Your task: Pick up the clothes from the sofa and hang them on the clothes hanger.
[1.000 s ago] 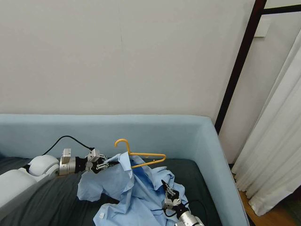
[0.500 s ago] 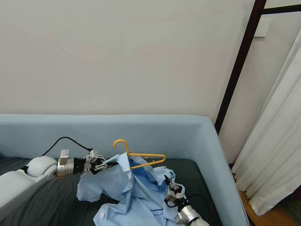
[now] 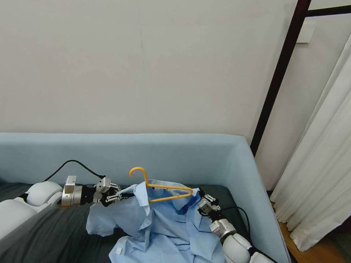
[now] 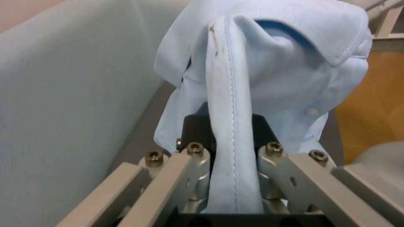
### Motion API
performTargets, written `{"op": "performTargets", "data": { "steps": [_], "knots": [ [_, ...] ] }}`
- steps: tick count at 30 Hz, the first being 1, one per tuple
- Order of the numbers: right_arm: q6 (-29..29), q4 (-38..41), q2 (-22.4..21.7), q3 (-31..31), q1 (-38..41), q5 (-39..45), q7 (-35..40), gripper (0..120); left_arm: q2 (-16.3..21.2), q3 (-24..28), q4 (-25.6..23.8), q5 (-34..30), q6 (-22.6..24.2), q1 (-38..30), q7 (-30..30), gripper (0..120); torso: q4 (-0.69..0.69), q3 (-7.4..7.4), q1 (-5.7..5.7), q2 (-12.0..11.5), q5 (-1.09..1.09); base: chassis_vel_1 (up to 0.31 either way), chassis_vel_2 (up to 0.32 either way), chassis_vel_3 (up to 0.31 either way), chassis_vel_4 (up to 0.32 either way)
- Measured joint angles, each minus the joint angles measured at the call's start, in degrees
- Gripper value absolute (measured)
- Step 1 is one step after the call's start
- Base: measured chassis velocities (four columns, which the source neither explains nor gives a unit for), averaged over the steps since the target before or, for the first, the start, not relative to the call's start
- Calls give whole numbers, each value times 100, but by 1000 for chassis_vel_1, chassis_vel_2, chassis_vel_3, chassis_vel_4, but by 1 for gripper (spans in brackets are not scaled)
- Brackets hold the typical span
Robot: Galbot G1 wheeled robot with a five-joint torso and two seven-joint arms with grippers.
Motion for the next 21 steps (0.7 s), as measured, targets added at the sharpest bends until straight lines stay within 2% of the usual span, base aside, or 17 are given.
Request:
{"op": "performTargets", "data": {
  "steps": [9, 21],
  "knots": [
    [-162, 621, -210, 45, 10, 74, 11, 0, -33, 15, 39, 403, -11, -26, -118, 7, 0, 0, 0, 0, 0, 0, 0, 0, 0],
    [-359, 1437, -435, 85, -191, 185, 177, 0, -51, 15, 74, 511, -5, -15, -361, 7, 0, 0, 0, 0, 0, 0, 0, 0, 0]
  ]
}}
